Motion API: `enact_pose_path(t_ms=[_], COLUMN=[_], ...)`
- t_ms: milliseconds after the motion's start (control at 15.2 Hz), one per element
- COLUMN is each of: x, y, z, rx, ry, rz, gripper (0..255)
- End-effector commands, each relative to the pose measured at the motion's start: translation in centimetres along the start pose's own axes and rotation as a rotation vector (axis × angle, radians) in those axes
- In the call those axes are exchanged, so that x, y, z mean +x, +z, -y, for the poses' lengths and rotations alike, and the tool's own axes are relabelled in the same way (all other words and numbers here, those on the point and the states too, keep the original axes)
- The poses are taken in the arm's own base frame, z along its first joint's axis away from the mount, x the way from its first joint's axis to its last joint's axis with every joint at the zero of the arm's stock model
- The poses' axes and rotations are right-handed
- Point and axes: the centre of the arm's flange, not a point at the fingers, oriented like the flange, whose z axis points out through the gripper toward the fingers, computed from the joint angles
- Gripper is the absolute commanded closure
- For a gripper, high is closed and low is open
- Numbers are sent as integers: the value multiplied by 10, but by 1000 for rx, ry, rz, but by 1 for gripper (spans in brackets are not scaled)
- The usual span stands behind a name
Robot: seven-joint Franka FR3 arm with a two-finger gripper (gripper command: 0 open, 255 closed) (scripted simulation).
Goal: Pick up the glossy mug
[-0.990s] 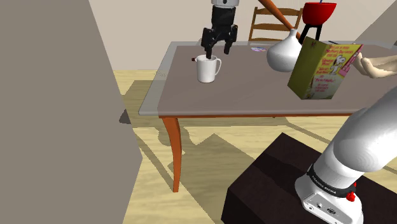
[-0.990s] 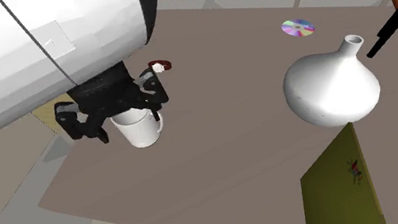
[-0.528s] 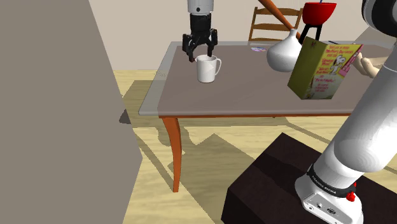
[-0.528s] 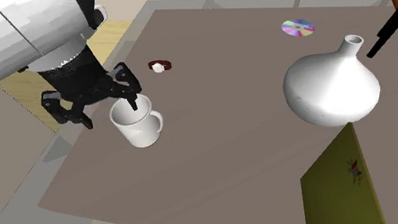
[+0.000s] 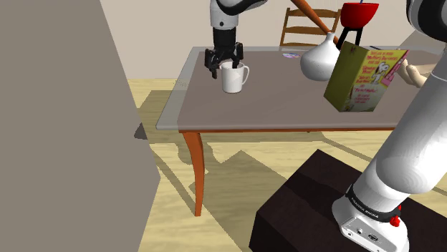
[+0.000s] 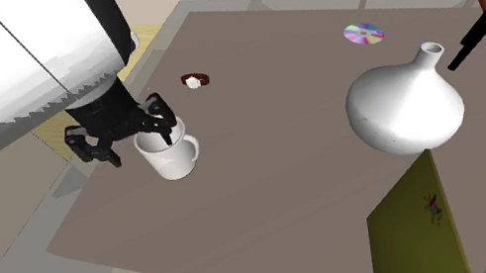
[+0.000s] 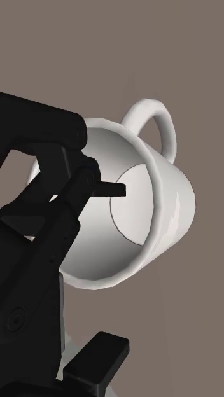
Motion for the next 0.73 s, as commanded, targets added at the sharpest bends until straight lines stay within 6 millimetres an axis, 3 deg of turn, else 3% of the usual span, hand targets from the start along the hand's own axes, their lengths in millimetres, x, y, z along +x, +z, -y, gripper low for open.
enact_pose_path(t_ms=[0,660], x=[0,0], y=[1,-4], z=[0,0], rx=[0,0], ry=[0,0], rz=[0,0], gripper=[255,255])
